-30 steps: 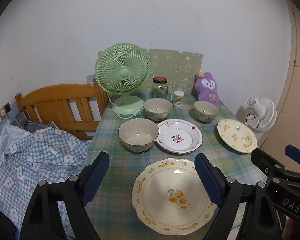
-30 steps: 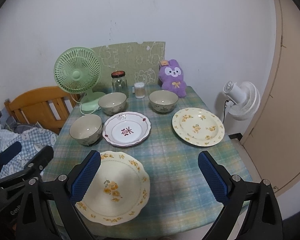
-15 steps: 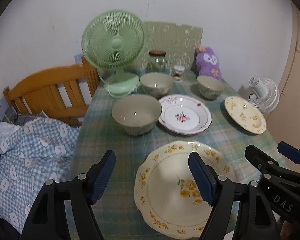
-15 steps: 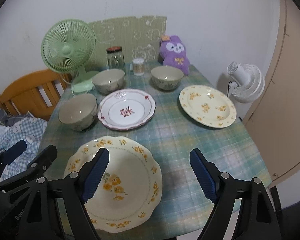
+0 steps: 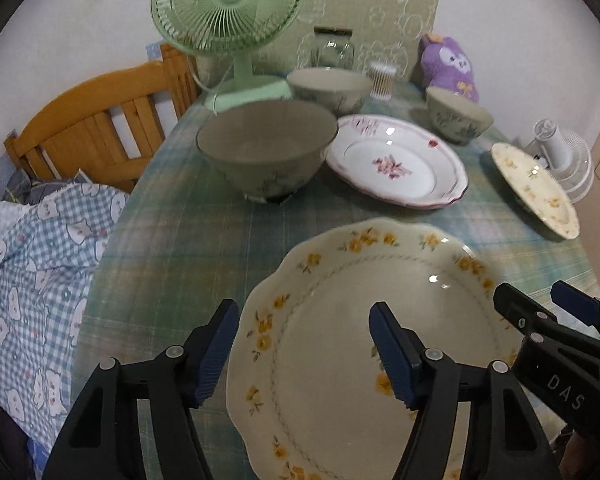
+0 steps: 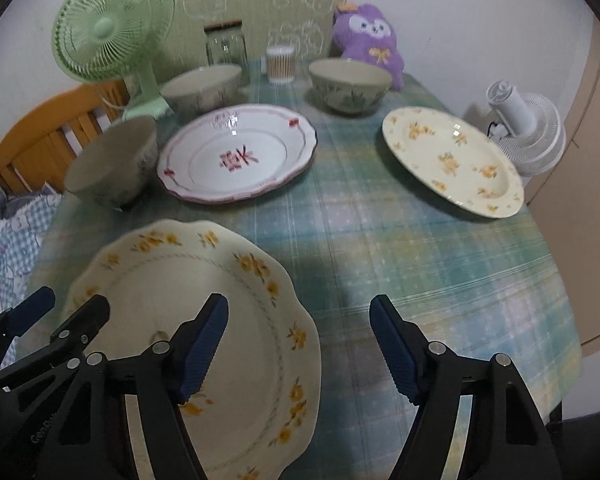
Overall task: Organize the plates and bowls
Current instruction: 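Close both tools on the rim of the nearest yellow-flower plate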
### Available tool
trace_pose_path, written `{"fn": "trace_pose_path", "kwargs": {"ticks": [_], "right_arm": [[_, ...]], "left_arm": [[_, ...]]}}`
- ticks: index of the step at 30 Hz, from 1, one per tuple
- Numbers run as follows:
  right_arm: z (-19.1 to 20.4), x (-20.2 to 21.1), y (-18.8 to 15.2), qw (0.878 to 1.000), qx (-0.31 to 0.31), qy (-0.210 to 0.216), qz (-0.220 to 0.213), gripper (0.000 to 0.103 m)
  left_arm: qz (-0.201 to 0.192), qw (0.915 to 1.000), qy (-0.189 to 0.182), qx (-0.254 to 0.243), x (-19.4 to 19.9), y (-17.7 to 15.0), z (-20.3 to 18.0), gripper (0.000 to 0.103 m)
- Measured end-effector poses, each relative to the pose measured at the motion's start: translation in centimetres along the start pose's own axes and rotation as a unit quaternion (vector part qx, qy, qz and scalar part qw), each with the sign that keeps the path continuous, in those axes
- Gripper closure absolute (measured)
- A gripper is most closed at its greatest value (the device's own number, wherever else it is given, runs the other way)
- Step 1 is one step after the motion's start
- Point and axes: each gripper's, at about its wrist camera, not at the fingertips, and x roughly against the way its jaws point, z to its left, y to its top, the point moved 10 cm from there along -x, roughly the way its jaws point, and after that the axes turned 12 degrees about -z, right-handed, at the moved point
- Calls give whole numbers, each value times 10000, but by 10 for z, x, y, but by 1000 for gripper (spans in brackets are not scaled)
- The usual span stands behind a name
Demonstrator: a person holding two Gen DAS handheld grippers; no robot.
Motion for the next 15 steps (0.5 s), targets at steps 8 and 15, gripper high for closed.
{"fn": "trace_pose_path", "kwargs": {"ticks": [8, 15], "right_arm": [[4, -25, -16, 9994, -49, 90, 324, 36], [13, -33, -24, 9987, -62, 127, 497, 50]], "left_arm": [[167, 9996, 223, -38, -15, -12, 15, 43], [395, 9992, 97, -13, -26, -22, 17, 56]]}}
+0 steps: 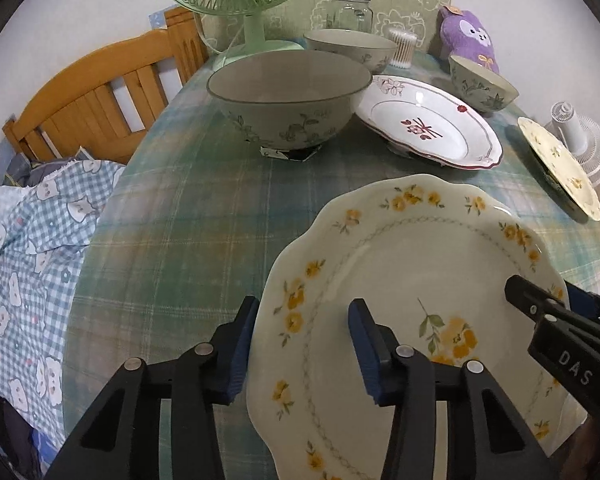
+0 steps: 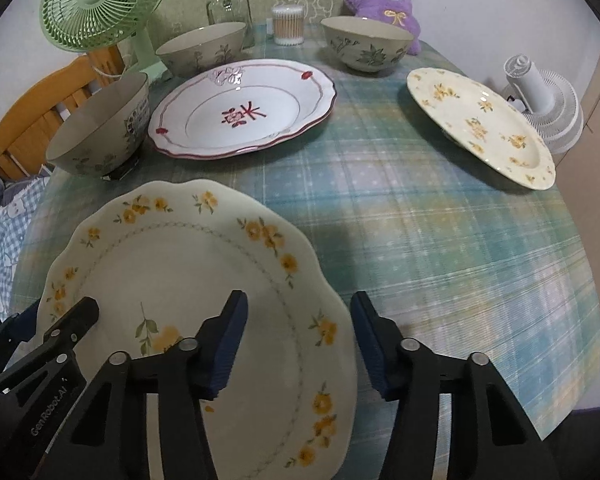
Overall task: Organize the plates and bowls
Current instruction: 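Close both tools on the rim of the nearest yellow-flower plate, then lift the yellow-flower plate with both tools toward the other yellow-flower plate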
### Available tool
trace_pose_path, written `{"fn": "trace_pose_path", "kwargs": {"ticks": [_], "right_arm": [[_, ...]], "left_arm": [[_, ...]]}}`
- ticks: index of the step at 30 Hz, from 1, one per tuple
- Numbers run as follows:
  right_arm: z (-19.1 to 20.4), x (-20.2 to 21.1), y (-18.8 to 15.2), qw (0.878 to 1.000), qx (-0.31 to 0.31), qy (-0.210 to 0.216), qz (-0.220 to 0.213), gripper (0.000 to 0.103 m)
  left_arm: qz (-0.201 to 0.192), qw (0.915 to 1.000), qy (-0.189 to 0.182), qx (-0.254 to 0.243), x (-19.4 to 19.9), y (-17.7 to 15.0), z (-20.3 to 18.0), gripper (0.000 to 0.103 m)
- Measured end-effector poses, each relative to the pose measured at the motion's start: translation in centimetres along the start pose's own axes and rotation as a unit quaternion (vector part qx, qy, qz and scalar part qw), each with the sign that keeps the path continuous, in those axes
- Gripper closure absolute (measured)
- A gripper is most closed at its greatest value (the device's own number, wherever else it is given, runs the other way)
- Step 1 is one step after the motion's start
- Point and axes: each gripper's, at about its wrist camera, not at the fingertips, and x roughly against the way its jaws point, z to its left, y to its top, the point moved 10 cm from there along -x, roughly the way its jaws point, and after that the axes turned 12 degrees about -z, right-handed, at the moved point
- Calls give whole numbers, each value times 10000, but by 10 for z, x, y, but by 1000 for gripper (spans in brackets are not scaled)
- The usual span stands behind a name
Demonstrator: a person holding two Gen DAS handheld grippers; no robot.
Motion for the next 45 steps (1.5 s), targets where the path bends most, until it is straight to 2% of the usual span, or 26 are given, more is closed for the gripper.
{"fn": "trace_pose_path", "kwargs": {"ticks": [6, 10, 17, 27, 34, 40, 43, 45], "right_arm": [[0, 1, -2, 10000, -12, -21, 18, 52], [-6, 3, 0, 10000, -21, -77, 30, 52], [-37, 10, 7, 9998, -34, -195, 77, 52], [-99, 4, 20, 9997, 2, -205, 113, 52], [-133, -6, 25, 9998, 34, -141, 130, 52], [-144, -13, 20, 9997, 26, 69, 221, 52], [-142, -13, 19, 9995, 81, 149, 282, 51], [-142, -14, 20, 9992, 122, 164, 341, 51]], "left_arm": [[13, 10000, -5, -76, 0, 0, -2, 56], [154, 9999, -66, 7, 2, -4, -8, 57], [241, 9996, -158, -41, 11, 0, -41, 57], [261, 9995, -186, 51, 1, 9, -99, 57], [239, 9997, -86, 14, -7, 14, -135, 57], [219, 9995, 181, 122, -12, 14, -141, 56], [284, 9987, 300, 282, -12, 14, -138, 53], [252, 9987, 351, 268, -9, 18, -140, 37]]}}
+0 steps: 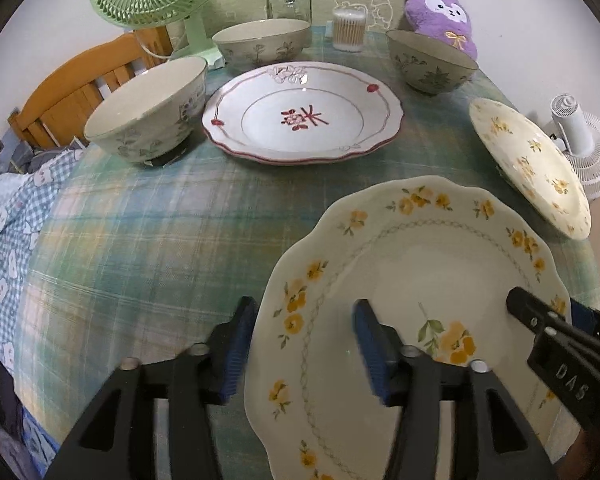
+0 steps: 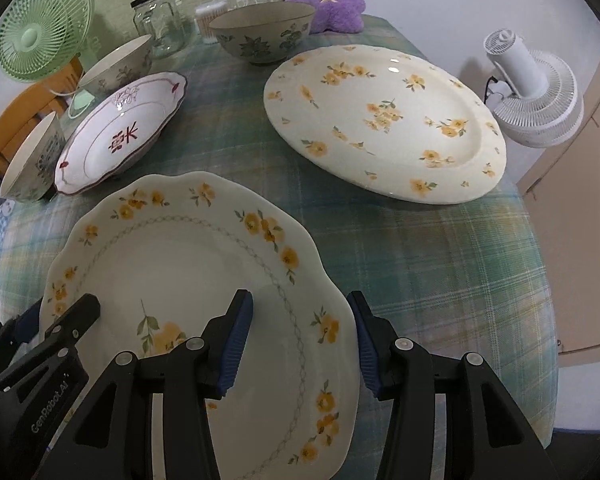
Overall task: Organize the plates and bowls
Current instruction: 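Lift the yellow-flower plate with both tools toward the other yellow-flower plate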
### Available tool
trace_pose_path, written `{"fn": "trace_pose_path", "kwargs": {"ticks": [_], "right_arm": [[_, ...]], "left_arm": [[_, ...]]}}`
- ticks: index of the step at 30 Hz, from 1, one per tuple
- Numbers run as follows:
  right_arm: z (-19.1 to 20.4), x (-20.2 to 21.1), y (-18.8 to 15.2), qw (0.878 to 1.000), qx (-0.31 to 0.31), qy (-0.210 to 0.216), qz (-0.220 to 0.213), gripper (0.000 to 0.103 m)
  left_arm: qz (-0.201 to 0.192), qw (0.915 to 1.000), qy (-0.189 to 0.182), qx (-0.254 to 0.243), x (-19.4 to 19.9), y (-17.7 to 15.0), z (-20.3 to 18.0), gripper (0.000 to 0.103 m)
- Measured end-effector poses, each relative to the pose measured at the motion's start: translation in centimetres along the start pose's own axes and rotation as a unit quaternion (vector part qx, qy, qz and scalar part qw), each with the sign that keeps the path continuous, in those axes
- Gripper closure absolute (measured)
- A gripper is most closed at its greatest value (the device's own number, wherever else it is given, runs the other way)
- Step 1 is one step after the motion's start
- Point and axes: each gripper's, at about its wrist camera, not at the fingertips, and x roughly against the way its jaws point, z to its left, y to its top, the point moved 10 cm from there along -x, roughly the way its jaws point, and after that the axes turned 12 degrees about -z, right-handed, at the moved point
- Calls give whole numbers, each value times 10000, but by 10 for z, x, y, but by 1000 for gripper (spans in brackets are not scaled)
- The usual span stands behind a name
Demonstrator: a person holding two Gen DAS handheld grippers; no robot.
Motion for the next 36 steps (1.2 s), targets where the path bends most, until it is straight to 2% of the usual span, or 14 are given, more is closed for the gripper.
{"fn": "trace_pose_path", "kwargs": {"ticks": [1, 2, 3, 4, 9, 12, 23, 30, 36], "right_arm": [[0, 1, 1, 10000, 28, 7, 6, 50], [1, 3, 3, 10000, 57, 37, -22, 49], [2, 5, 6, 9999, 79, 76, -68, 45], [2, 9, 9, 9998, 88, 100, -120, 36], [2, 40, 32, 9989, 5, 68, -461, 27], [5, 62, 41, 9978, -73, 70, -659, 21], [-1, 117, 58, 9920, -311, -409, -1156, 20], [-22, 123, 75, 9904, -451, -440, -1229, 20], [-49, 107, 105, 9895, -165, -418, -1372, 20]], "left_arm": [[-101, 9999, 34, -9, 4, 4, -1, 24], [-218, 9997, 76, -51, 9, 8, -3, 20], [-279, 9995, 75, -95, 13, 11, -5, 19], [-287, 9995, 28, -145, 17, 12, -9, 19], [-296, 9993, -105, -177, 36, 18, -10, 16], [-490, 9980, -277, -299, 52, 30, -14, 14], [-1015, 9892, -881, -579, 91, 65, -34, 10], [-1119, 9876, -946, -558, 94, 83, -57, 10], [-1065, 9894, -899, -418, 76, 100, -87, 11]]}}
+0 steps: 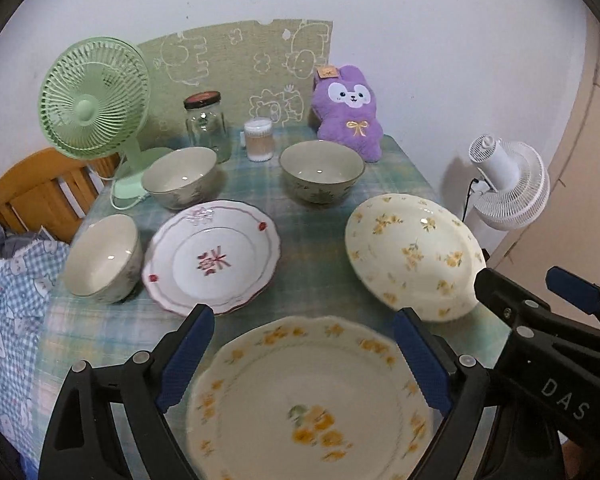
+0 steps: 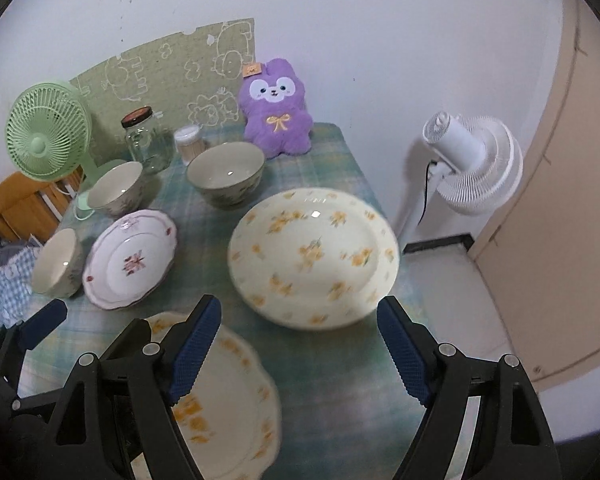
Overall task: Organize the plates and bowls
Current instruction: 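Lift the yellow-flower plate with both tools toward the other yellow-flower plate, then lower the held plate onto the other yellow-flower plate with both tools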
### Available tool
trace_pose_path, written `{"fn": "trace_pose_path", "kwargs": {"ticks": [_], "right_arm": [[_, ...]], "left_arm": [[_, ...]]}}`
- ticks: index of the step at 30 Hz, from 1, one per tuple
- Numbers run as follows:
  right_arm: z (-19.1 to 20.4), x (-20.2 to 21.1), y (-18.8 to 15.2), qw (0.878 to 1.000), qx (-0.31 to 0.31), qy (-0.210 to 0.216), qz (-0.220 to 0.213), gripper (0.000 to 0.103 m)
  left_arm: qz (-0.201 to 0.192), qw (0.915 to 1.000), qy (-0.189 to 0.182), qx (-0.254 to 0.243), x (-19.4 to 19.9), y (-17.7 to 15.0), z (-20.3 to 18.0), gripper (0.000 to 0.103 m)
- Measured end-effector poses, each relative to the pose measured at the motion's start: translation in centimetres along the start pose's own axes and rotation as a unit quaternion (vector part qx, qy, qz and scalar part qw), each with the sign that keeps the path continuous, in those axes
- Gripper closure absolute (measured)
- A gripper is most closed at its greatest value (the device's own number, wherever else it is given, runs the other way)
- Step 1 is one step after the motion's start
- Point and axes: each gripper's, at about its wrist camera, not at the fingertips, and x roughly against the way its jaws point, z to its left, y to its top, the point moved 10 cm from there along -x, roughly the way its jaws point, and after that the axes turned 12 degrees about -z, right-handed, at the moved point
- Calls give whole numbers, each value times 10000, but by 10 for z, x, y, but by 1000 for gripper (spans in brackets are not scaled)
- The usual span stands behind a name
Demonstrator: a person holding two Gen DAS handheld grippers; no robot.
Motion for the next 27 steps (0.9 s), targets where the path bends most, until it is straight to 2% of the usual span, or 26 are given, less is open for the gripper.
{"fn": "trace_pose_path", "kwargs": {"ticks": [14, 21, 27], "right_arm": [[-57, -81, 45, 9988, 247, 423, 88, 20], [-74, -130, 39, 9973, 217, 602, 367, 20], [-84, -165, 24, 9954, 175, 706, 624, 21]], "left_arm": [[9, 9985, 480, 266, -75, 35, -57, 16], [244, 9960, 797, 314, -120, 28, -64, 20], [401, 9948, 916, 205, -147, 15, -70, 23]]}}
